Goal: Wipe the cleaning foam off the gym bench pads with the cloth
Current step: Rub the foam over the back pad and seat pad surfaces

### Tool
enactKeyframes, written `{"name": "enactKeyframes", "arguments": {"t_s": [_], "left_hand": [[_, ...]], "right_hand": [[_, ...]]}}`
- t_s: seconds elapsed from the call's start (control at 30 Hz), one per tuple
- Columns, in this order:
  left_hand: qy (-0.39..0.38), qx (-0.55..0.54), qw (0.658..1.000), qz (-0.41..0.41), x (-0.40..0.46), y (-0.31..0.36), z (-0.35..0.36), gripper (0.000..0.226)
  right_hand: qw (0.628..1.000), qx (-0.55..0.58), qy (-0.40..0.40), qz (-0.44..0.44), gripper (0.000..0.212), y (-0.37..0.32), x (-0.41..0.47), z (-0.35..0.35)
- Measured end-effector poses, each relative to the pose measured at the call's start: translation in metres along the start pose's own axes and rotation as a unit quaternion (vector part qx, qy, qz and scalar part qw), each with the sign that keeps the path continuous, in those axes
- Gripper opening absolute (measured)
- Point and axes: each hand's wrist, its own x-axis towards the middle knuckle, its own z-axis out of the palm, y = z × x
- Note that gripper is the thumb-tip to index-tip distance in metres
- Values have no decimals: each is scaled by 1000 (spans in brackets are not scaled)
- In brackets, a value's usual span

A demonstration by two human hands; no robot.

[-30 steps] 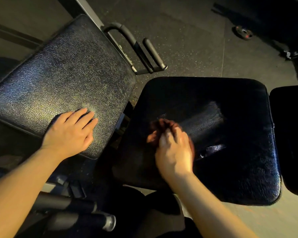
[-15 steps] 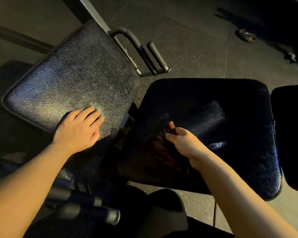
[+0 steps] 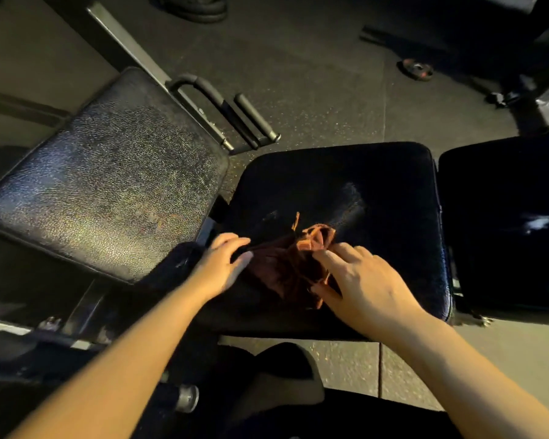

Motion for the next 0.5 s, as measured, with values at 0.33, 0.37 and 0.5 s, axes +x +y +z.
{"name": "enactKeyframes", "arguments": {"t_s": [0.33, 0.37, 0.5], "left_hand": [[116, -342, 924, -121, -13, 48, -19, 15], [155, -424, 881, -141, -18, 55, -26, 14], [260, -510, 807, -143, -39, 77, -57, 15]], "right_hand": [[982, 154, 26, 108, 26, 2, 23, -1], [963, 224, 47, 141, 16, 11, 25, -4], [806, 547, 71, 214, 15, 21, 32, -15]]}}
